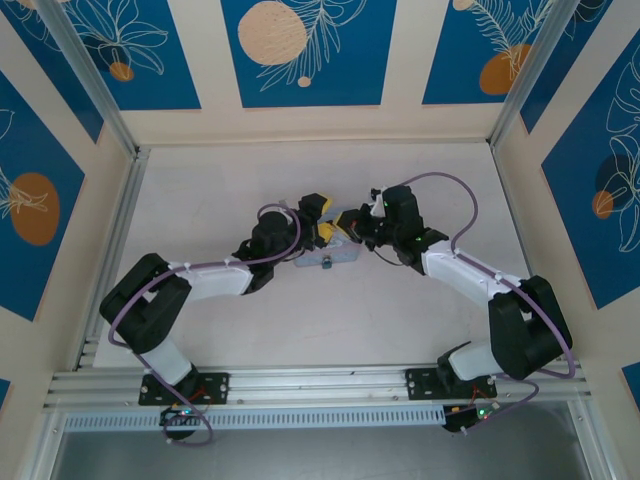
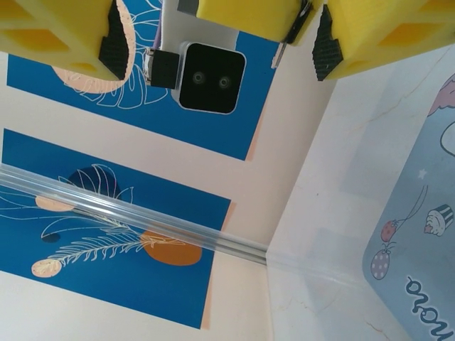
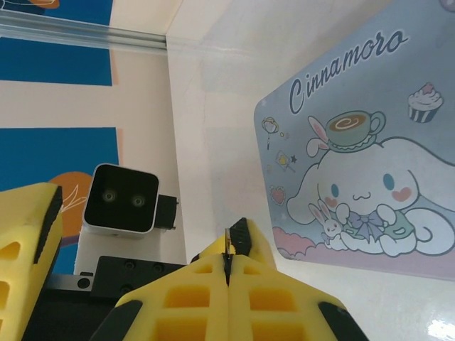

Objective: Unlock a padlock with a key

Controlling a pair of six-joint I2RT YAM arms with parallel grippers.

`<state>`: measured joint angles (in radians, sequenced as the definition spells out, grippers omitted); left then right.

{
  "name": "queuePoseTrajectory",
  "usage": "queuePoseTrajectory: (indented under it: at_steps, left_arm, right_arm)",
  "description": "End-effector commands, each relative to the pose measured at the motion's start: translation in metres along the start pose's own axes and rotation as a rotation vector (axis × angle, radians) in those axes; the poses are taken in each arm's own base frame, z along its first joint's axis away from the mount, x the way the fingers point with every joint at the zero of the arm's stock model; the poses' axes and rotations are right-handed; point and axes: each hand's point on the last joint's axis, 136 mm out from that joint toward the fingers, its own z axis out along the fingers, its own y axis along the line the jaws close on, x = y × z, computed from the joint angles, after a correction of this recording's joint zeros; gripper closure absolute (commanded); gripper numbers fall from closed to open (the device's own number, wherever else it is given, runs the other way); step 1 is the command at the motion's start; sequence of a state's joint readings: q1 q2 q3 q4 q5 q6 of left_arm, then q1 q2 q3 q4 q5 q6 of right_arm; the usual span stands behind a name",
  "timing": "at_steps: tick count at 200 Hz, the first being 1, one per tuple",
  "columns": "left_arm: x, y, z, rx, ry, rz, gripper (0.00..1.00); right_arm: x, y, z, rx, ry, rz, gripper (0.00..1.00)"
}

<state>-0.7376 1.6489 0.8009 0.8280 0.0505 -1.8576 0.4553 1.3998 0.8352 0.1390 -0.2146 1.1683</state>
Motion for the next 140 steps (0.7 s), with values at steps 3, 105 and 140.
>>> queuePoseTrajectory:
  at_steps: [3, 105, 140]
  left_arm:
    - [0.002, -0.003, 0.001, 0.014, -0.002, 0.021, 0.33]
    - [-0.003, 0.020, 0.001, -0.061, -0.014, 0.066, 0.28]
    - [-0.001, 0.019, 0.003, -0.060, -0.006, 0.068, 0.28]
  right_arm:
    - [-0.004, 0.000, -0.006, -0.009, -0.025, 0.004, 1.00]
    - [-0.004, 0.026, -0.017, -0.073, -0.026, -0.003, 1.00]
    - [-0.003, 0.039, -0.017, -0.092, -0.021, -0.017, 1.00]
